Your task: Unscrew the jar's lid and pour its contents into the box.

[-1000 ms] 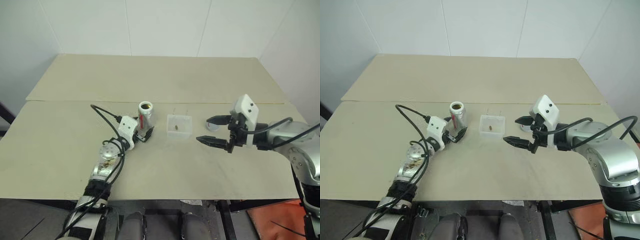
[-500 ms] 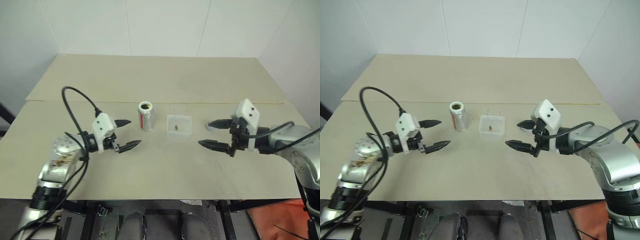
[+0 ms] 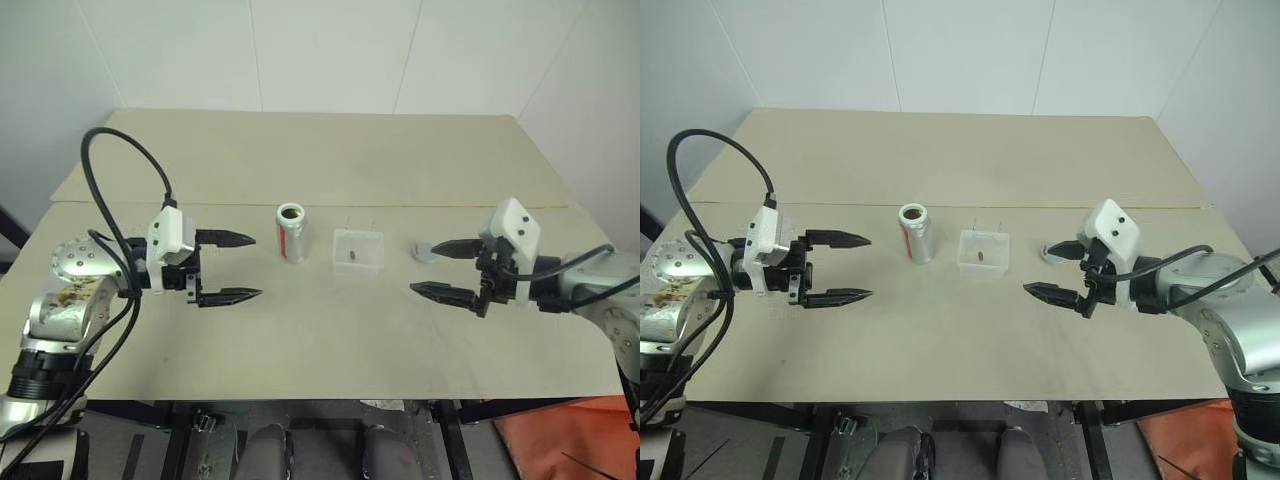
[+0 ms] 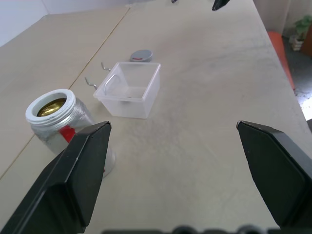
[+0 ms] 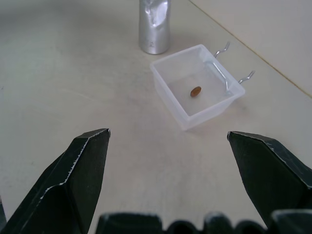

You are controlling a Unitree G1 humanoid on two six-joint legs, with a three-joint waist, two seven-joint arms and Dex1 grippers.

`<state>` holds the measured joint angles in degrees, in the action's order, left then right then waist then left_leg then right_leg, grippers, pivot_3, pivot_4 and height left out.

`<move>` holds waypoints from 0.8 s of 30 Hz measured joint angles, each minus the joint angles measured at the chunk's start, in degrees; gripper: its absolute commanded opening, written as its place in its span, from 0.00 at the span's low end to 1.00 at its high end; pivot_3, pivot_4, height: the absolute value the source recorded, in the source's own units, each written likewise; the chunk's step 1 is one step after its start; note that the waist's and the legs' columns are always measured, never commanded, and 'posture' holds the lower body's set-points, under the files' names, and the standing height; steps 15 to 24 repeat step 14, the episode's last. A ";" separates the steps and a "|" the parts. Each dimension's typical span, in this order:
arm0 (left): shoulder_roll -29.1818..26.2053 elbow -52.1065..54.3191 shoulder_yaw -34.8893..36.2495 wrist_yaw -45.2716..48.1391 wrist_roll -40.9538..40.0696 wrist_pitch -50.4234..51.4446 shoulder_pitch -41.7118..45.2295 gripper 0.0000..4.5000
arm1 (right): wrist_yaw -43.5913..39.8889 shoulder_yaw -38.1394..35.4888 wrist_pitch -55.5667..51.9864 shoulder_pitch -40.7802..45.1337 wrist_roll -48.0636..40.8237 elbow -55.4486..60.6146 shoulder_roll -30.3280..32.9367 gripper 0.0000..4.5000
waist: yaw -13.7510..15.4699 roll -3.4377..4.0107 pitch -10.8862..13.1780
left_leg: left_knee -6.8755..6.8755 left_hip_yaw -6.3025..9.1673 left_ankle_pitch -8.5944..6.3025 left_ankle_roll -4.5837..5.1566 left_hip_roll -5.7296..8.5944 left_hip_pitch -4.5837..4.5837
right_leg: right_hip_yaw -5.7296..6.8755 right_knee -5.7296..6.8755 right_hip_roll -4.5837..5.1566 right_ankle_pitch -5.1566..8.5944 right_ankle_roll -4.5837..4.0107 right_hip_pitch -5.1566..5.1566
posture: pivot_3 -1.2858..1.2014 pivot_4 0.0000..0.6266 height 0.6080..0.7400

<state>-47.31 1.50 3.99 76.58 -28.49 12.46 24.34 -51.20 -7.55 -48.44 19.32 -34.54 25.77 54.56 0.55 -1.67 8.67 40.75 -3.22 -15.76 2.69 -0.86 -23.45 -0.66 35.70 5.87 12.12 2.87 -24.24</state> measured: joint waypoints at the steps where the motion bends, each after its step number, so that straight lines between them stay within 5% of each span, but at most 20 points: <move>1: 0.00 0.11 0.08 -0.14 -0.03 0.12 -0.26 0.99 | 0.00 -0.08 -0.05 -0.18 -0.18 0.27 0.25 1.00 | 0.00 0.00 0.00 | 0.00 0.00 0.00 0.00 0.00 0.01 | -0.01 0.00 0.00 0.00 0.00 0.00 | 0.52 0.24 1.00; 24: -0.05 2.74 1.13 -1.24 -0.88 1.63 -2.51 0.99 | 0.71 -0.69 -0.19 -2.32 -0.66 2.58 0.69 1.00 | 0.04 0.00 0.00 | 0.00 0.00 0.00 0.00 -0.01 0.01 | -0.02 -0.07 -0.01 0.01 0.01 -0.01 | 0.52 0.24 1.00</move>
